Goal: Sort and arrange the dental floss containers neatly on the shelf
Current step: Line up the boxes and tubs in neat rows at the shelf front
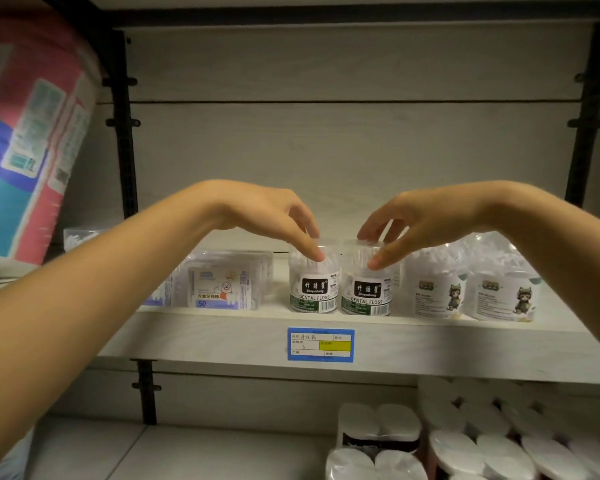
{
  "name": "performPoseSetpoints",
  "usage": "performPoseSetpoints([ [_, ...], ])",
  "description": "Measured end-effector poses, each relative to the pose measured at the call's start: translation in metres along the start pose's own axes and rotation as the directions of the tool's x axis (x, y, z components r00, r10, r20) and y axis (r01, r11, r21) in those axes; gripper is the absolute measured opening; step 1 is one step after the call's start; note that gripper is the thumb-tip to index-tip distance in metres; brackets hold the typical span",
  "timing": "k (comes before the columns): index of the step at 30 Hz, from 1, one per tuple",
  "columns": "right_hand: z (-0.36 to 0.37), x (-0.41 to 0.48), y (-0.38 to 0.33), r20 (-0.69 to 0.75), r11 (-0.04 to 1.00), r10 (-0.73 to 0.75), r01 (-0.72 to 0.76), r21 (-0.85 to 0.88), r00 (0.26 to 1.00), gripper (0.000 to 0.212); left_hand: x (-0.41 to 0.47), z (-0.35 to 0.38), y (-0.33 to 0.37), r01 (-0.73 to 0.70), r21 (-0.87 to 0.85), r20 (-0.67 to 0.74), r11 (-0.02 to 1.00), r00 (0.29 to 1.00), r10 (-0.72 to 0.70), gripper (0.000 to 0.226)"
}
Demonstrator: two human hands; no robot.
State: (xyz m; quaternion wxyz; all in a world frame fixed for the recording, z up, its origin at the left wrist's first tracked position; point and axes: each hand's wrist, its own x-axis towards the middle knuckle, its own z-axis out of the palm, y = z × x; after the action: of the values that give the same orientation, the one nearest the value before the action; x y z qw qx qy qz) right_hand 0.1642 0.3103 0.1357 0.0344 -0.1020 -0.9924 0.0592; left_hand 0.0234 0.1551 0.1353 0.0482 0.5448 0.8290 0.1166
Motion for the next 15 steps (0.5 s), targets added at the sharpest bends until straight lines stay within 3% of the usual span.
performPoseSetpoints([
  [10,-0.005,-0.008,0.003,0.032,0.999,0.037,-0.036,-0.035,0.999,0.056,0.007,0.004,-0.001,-0.060,-0.053,0.002,0.997,0.998,0.060,0.057],
  [13,-0.007,-0.012,-0.002,0.058,0.997,0.062,-0.058,-0.059,0.996,0.068,0.002,0.002,0.001,-0.046,-0.015,0.019,0.999,0.999,0.046,0.071],
  [15,-0.010,-0.014,-0.010,0.035,0.997,0.054,-0.052,-0.053,0.998,0.075,-0.010,-0.008,-0.004,-0.027,-0.002,-0.047,1.000,0.999,0.027,0.075],
])
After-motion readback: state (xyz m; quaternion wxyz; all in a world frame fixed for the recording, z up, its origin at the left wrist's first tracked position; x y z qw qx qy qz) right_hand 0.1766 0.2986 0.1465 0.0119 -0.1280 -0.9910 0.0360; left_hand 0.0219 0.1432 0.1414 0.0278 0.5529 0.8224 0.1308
